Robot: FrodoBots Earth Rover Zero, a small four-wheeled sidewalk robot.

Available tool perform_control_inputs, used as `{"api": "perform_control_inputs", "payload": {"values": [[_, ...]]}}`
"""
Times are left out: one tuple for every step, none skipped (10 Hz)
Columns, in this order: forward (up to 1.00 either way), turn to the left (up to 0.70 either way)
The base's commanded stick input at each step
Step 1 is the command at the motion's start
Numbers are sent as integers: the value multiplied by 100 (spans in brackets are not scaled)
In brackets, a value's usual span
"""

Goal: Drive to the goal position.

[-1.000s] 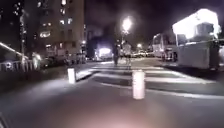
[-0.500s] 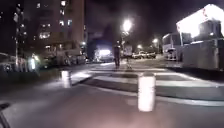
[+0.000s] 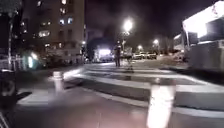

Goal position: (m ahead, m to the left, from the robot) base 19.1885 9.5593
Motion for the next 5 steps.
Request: {"api": "perform_control_inputs", "payload": {"values": [[70, 0], [70, 0], [70, 0], [70, 0], [70, 0]]}}
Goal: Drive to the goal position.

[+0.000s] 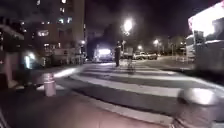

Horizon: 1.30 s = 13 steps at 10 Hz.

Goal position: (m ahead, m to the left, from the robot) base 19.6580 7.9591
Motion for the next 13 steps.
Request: {"api": "perform_control_inputs", "payload": {"values": [[70, 0], [70, 0], [70, 0], [70, 0], [70, 0], [70, 0], [70, 0], [70, 0], [70, 0], [70, 0], [70, 0], [70, 0], [70, 0]]}}
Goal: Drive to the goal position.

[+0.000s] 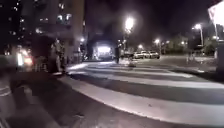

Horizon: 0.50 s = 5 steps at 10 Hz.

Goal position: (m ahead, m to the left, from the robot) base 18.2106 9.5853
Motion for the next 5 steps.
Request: {"api": "perform_control_inputs", "payload": {"values": [[70, 0], [70, 0], [70, 0], [70, 0], [70, 0]]}}
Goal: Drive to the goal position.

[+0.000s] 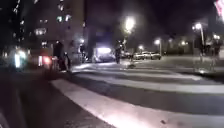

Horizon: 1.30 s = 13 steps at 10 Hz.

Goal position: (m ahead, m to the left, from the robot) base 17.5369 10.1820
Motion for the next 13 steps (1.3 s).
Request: {"api": "perform_control_inputs", "payload": {"values": [[70, 0], [70, 0], [70, 0], [70, 0], [70, 0], [70, 0], [70, 0], [70, 9], [70, 14], [70, 14], [70, 14], [70, 14], [70, 14]]}}
